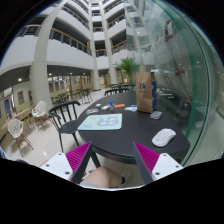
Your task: Arrange mouse
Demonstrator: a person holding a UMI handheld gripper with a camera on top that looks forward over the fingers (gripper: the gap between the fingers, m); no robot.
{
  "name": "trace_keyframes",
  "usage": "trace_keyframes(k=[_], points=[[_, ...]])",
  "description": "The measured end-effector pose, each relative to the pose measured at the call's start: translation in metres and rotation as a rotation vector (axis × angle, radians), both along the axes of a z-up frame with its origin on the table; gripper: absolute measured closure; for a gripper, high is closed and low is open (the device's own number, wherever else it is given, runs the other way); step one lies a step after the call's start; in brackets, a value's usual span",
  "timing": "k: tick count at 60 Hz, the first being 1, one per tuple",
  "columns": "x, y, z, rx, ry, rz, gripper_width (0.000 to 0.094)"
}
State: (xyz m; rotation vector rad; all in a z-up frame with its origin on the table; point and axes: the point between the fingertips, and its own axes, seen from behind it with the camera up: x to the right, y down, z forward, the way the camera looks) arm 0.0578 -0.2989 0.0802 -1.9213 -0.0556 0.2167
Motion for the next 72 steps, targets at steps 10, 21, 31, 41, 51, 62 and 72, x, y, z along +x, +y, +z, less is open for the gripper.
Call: trace_keyframes(k=[10, 21, 31, 41, 51, 62, 72], points=[[0.067, 0.024, -0.025, -0.005, -0.088, -0.105, 0.0086], [0.14, 0.065, -0.068, -0.073, -0.123, -0.202, 0.0097], [0.177, 0.1, -0.088, -0.127, -0.109, -0.247, 0.0104], [0.184, 0.146, -0.09, -0.168, -0.091, -0.256, 0.0091], [0.193, 0.178, -0.093, -0.178, -0.132, -0.324, 0.0386], [0.192, 0.175, -0.087, -0.213, -0.083, -0.397, 0.0585], [0.132, 0.211, 0.015, -0.07, -0.127, -0.384, 0.0586]])
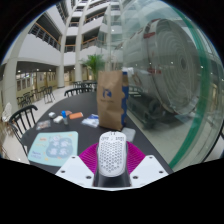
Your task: Arrange mouse
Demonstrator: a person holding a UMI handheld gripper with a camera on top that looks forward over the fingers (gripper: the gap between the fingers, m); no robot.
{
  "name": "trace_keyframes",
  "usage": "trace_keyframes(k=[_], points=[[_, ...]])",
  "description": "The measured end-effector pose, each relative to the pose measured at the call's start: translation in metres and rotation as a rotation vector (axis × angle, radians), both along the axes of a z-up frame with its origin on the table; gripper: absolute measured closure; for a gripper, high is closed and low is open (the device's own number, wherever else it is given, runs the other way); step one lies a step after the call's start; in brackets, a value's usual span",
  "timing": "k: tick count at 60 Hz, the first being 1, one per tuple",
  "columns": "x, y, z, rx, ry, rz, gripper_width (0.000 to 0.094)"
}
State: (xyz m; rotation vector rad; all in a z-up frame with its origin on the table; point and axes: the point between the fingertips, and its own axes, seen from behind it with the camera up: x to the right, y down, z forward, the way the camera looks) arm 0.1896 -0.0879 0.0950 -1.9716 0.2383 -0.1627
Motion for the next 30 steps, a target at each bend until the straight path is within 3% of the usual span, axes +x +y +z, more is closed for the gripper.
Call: trace_keyframes(k=[7, 12, 24, 30], points=[[-0.097, 0.053, 0.051, 0.099, -0.011, 0.088, 0.0587], [-0.16, 0.09, 0.043, 0.114, 0.003, 0.146, 0.0588], [-0.248, 0.142, -0.067, -0.105, 0.098, 0.246, 0.0589], [-0.257, 0.141, -0.088, -0.143, 0.053, 0.27, 0.0587]])
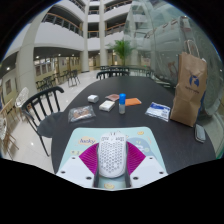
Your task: Arrange mouse
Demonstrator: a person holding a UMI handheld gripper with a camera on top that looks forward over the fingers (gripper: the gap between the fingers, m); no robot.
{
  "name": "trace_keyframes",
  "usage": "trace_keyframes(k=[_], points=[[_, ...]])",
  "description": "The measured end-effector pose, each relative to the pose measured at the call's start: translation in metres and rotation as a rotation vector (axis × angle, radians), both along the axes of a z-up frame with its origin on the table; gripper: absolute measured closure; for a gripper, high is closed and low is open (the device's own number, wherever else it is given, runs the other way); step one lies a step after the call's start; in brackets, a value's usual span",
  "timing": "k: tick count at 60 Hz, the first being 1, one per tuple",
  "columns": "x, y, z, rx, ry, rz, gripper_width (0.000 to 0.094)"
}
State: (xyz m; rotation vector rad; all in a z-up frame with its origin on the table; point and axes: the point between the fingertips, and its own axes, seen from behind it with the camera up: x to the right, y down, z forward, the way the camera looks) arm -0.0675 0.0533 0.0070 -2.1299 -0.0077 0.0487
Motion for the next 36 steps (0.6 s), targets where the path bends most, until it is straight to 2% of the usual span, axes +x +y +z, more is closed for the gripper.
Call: trace_keyframes(k=[5, 7, 9, 18, 20, 21, 23, 24, 26, 29, 36], points=[[-0.004, -0.008, -0.018, -0.055, -0.012, 0.013, 0.0576], [-0.004, -0.005, -0.015, -0.032, -0.008, 0.011, 0.0555], [-0.002, -0.008, -0.019, -0.048, -0.009, 0.009, 0.0544], [-0.002, -0.011, -0.02, -0.069, 0.002, 0.05, 0.0401], [-0.003, -0.016, -0.019, -0.081, 0.007, 0.068, 0.0328], [-0.003, -0.019, -0.019, -0.087, 0.011, 0.074, 0.0266], [-0.003, -0.026, -0.016, -0.094, 0.025, 0.08, 0.0085], [-0.004, -0.032, -0.013, -0.092, 0.033, 0.084, 0.0063], [-0.001, -0.041, -0.007, -0.086, 0.049, 0.102, 0.0107], [0.005, -0.058, 0.003, -0.076, 0.066, 0.116, 0.008], [0.033, -0.104, 0.013, -0.067, 0.076, 0.112, 0.0091]])
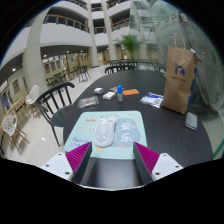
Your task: Arrange mouse
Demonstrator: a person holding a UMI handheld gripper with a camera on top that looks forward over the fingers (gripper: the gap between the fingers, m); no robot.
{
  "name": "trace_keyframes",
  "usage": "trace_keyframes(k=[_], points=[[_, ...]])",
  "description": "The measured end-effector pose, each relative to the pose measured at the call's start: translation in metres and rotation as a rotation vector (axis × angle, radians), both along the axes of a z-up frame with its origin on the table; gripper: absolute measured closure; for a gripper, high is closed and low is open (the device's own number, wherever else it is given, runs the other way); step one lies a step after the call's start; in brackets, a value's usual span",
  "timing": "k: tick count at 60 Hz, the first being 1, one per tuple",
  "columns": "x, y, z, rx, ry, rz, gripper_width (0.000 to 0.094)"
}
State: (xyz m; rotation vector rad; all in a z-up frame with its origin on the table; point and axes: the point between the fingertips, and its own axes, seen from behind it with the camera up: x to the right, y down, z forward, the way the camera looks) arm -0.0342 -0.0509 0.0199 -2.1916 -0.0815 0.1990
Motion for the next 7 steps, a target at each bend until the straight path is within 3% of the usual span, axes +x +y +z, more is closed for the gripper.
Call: trace_keyframes(k=[7], points=[[0.042, -0.039, 0.007, 0.01, -0.045, -0.008, 0.009]])
